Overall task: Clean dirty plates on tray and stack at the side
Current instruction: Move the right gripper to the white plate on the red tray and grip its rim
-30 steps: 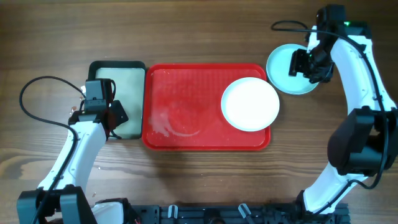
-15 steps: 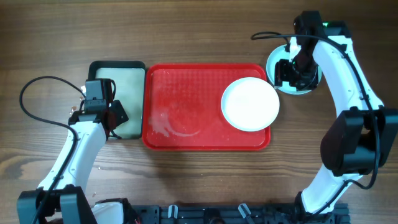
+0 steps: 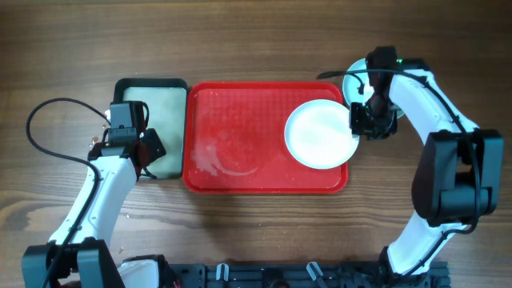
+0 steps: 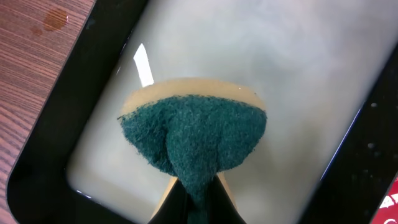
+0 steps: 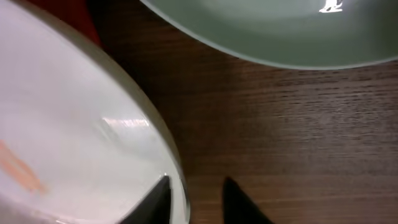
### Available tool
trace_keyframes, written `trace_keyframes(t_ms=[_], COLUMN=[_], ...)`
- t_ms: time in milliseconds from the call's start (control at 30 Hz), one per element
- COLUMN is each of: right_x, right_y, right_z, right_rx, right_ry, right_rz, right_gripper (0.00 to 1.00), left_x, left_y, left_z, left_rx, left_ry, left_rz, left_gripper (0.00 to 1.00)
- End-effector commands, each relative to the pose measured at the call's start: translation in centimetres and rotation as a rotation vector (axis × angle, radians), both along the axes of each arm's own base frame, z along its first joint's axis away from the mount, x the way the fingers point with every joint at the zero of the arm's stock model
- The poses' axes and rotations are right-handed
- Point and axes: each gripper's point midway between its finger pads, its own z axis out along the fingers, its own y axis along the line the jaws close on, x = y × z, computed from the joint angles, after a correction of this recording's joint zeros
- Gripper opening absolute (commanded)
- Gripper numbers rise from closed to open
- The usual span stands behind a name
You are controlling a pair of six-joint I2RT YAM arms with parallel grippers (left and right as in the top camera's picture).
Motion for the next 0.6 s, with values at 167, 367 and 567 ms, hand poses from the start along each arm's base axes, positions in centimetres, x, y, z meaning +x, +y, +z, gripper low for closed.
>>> trace_keyframes(t_ms=[167,367,567], right_x=[0.6,0.4,0.2], right_y=[4.0,8.2,12.8], right_z=[0.5,0.2,-0.7], right_rx=[0.198,0.272,0.287], right_ry=[-0.026,-0.042,-0.088], right_rz=[-0.020,0.044,0.107], right_gripper=[0.04,0.04,0.05], left_x=[0.1,0.1,0.1], left_y=[0.1,-0.1,-0.1], left_z=[0.5,0.5,0.5], left_rx=[-0.007,-0.014,-0.014], left_ry=[-0.023,-0.023,-0.023], left_rz=[0.010,0.007,0.007], left_gripper=[0.04,0.04,0.04])
